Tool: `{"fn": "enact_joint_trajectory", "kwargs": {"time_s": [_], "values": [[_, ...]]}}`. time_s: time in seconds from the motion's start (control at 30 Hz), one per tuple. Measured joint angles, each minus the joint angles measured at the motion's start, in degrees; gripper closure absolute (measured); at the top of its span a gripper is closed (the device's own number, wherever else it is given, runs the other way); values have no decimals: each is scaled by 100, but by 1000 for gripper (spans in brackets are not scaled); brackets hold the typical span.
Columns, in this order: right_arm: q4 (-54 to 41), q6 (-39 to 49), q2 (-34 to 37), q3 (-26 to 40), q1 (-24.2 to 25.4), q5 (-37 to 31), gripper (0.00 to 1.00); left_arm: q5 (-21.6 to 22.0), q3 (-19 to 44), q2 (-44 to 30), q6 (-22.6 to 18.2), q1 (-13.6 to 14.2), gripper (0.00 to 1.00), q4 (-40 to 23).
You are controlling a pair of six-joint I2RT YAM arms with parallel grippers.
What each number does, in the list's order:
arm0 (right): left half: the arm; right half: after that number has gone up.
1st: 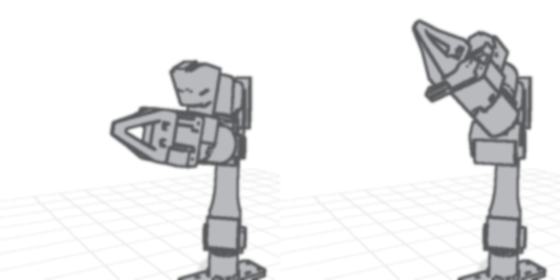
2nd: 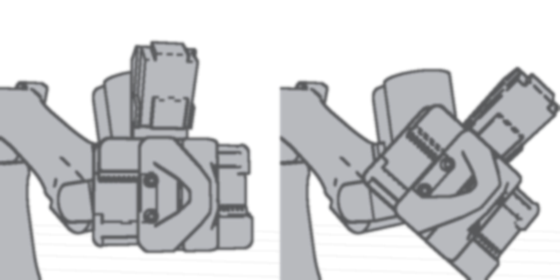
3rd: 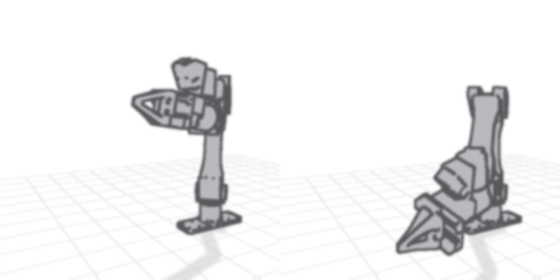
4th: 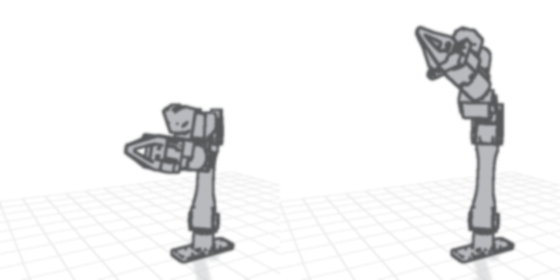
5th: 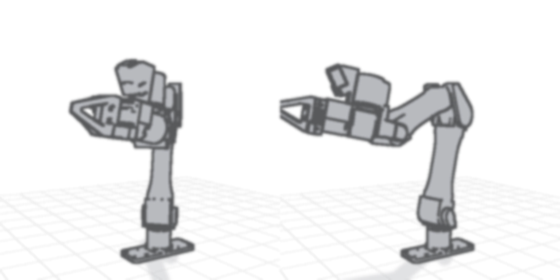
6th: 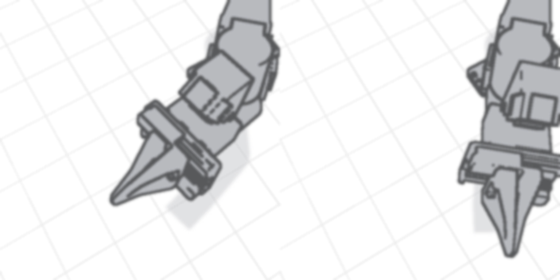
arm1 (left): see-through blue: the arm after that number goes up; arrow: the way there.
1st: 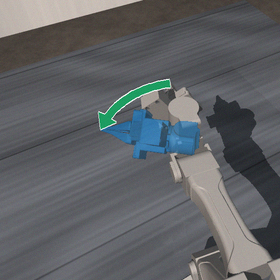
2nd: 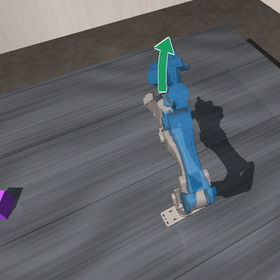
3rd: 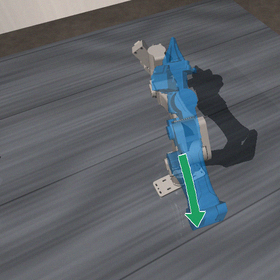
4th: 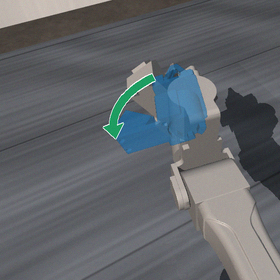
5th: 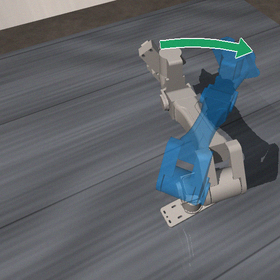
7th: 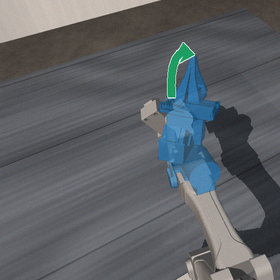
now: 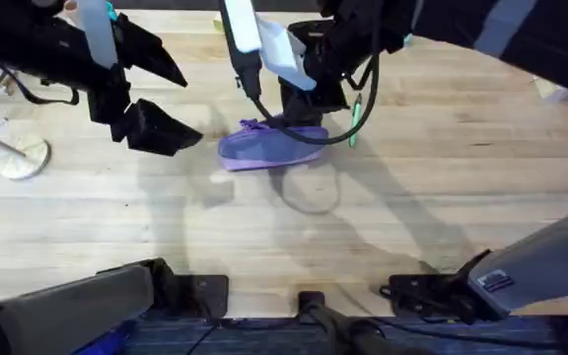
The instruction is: Unzip the bag, pick up the pens from the table one at a time and place them inside, then zip the bag closed.
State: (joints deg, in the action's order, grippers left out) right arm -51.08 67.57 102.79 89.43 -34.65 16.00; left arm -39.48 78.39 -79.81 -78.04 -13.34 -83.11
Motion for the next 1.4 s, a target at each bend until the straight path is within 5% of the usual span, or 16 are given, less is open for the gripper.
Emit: {"fn": "enact_joint_trajectory", "kwargs": {"time_s": [0.6,0.67,0.83,0.87,1.4], "values": [[44,-2,683,7,-113,33,942,0,0,0,0,0,5,-2],[36,-21,683,7,-111,33,804,2,0,0,0,0,7,0],[40,-20,683,9,-116,38,92,0,0,-1,0,0,7,-2],[33,-10,685,9,-120,38,29,0,0,0,0,0,7,-2],[6,-401,547,9,-129,29,6,2,0,0,0,1,6,-1]]}}
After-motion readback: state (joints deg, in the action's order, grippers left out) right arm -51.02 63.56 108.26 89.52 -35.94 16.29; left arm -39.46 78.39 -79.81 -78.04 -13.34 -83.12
